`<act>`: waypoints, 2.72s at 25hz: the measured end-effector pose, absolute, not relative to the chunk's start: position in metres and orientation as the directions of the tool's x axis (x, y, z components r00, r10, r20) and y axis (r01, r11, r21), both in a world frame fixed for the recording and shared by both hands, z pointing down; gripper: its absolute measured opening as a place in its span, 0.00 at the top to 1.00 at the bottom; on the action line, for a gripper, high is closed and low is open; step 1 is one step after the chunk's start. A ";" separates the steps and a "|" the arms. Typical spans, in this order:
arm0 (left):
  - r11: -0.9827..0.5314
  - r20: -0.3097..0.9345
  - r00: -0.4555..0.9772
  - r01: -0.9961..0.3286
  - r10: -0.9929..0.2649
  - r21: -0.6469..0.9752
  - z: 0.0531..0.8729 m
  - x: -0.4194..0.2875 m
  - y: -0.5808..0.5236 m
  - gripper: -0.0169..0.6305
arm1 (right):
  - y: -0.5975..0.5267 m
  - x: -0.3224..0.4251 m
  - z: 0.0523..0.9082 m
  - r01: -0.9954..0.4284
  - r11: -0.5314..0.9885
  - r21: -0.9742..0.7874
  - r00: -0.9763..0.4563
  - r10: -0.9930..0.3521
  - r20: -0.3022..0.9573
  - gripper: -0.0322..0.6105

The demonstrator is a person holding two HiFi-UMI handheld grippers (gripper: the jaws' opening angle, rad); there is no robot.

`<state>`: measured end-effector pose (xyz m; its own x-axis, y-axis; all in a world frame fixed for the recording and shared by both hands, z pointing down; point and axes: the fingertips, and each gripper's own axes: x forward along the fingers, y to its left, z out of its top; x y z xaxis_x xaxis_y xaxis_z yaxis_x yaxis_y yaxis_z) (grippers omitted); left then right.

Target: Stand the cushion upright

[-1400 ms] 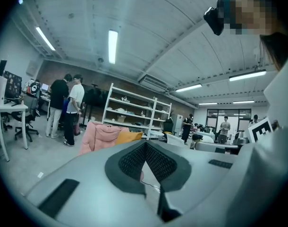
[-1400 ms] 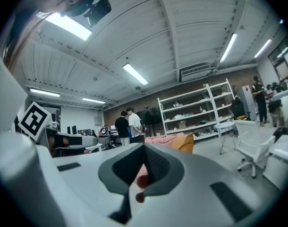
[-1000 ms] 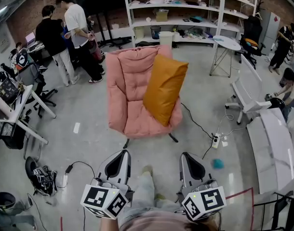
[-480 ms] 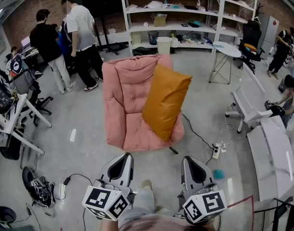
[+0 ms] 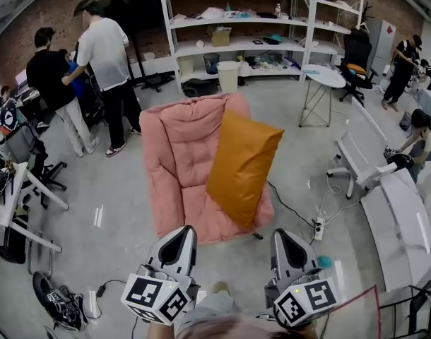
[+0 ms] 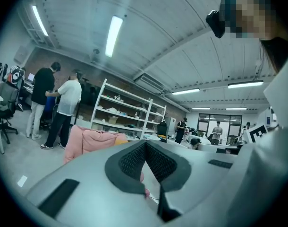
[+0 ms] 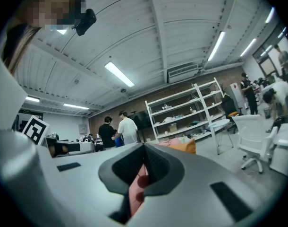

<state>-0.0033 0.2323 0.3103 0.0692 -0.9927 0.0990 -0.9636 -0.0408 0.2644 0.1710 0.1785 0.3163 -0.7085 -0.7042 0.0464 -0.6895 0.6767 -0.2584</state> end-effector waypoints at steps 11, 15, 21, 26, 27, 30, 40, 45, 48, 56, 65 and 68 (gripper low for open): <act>-0.100 0.099 0.133 -0.952 -0.986 0.289 0.322 -0.067 0.197 0.98 | 0.152 0.115 0.321 -0.730 0.640 -0.239 -0.671 -0.738 0.071 0.93; -0.108 0.103 0.145 -0.947 -0.984 0.302 0.327 -0.078 0.190 0.98 | 0.144 0.110 0.320 -0.747 0.621 -0.237 -0.651 -0.756 0.073 0.93; -0.108 0.107 0.147 -0.946 -0.983 0.305 0.333 -0.091 0.170 0.98 | 0.117 0.101 0.323 -0.750 0.610 -0.256 -0.642 -0.764 0.058 0.93; -0.098 0.114 0.137 -0.950 -0.984 0.298 0.338 -0.101 0.138 0.98 | 0.082 0.092 0.326 -0.745 0.613 -0.263 -0.645 -0.763 0.047 0.93; -0.097 0.115 0.136 -0.950 -0.984 0.297 0.339 -0.103 0.130 0.98 | 0.074 0.091 0.327 -0.745 0.612 -0.265 -0.644 -0.763 0.047 0.93; -0.100 0.119 0.141 -0.950 -0.983 0.297 0.342 -0.108 0.106 0.98 | 0.051 0.087 0.332 -0.746 0.607 -0.274 -0.642 -0.765 0.050 0.93; -0.137 0.138 0.189 -0.938 -0.972 0.317 0.356 -0.106 0.007 0.98 | -0.039 0.087 0.347 -0.755 0.586 -0.293 -0.630 -0.773 0.079 0.93; -0.132 0.143 0.187 -0.935 -0.972 0.328 0.359 -0.112 -0.041 0.97 | -0.083 0.089 0.353 -0.761 0.578 -0.293 -0.625 -0.774 0.098 0.92; -0.121 0.156 0.181 -0.935 -0.971 0.334 0.367 -0.114 -0.066 0.97 | -0.106 0.092 0.360 -0.765 0.574 -0.294 -0.624 -0.773 0.115 0.92; -0.128 0.177 0.201 -0.926 -0.963 0.356 0.390 -0.122 -0.129 0.91 | -0.155 0.100 0.383 -0.778 0.554 -0.296 -0.616 -0.767 0.183 0.82; -0.140 0.221 0.230 -0.923 -0.948 0.360 0.419 -0.126 -0.200 0.85 | -0.209 0.107 0.413 -0.790 0.526 -0.315 -0.604 -0.755 0.256 0.74; -0.145 0.224 0.241 -0.916 -0.944 0.375 0.428 -0.131 -0.222 0.82 | -0.224 0.107 0.423 -0.798 0.510 -0.320 -0.594 -0.755 0.277 0.69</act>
